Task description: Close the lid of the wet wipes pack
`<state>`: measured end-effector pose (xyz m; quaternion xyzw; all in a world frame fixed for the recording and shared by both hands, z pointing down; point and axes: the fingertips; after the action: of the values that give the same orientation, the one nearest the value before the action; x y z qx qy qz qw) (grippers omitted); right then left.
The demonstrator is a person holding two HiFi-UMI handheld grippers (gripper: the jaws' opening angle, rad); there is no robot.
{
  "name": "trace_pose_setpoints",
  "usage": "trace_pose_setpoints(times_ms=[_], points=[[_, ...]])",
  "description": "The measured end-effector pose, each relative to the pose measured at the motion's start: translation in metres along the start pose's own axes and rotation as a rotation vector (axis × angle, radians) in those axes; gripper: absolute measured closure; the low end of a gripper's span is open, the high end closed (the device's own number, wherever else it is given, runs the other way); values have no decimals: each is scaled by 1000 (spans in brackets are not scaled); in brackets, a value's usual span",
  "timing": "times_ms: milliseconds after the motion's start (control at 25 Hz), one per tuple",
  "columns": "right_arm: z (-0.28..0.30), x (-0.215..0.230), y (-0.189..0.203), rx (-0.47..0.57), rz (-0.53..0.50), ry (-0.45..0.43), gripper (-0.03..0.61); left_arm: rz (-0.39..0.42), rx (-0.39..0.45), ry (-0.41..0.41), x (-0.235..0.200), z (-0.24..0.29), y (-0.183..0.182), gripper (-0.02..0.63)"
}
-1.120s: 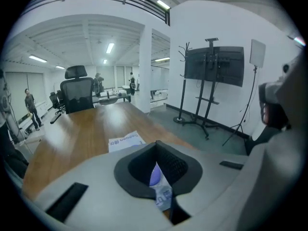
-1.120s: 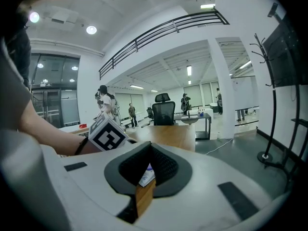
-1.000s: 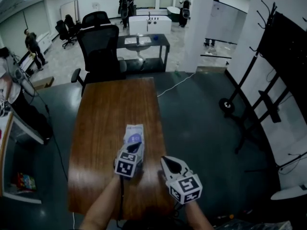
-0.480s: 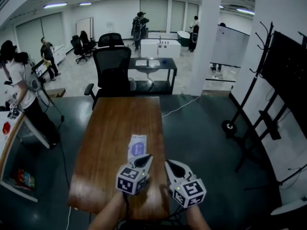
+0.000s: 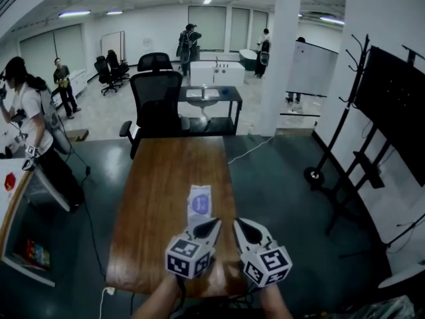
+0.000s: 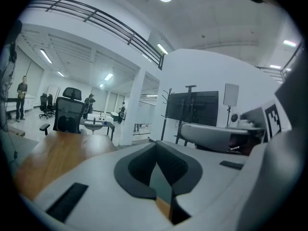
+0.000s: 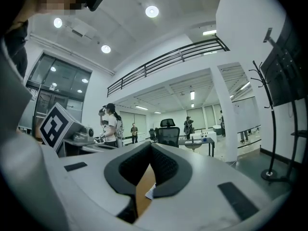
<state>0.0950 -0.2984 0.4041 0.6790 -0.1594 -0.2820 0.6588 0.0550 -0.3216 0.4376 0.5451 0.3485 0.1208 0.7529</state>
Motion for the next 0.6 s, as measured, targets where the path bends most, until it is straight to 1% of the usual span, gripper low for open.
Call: trace_pose_setpoints(times_ms=[240,600], points=[[-15,-39,-22,44,3,9,569,3,6,23,6,-41,0,609],[-31,-65,-37,72,8,32,569,17,12,65,17,-75,-1,609]])
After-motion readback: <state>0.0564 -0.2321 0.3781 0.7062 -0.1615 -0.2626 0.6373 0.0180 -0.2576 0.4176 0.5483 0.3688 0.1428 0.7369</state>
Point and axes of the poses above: the fingertips, and each gripper's own axes: z forward along the fingers, x to its right, y out of its underside, and after that the axes turned 14 degrees about -z, right-handed
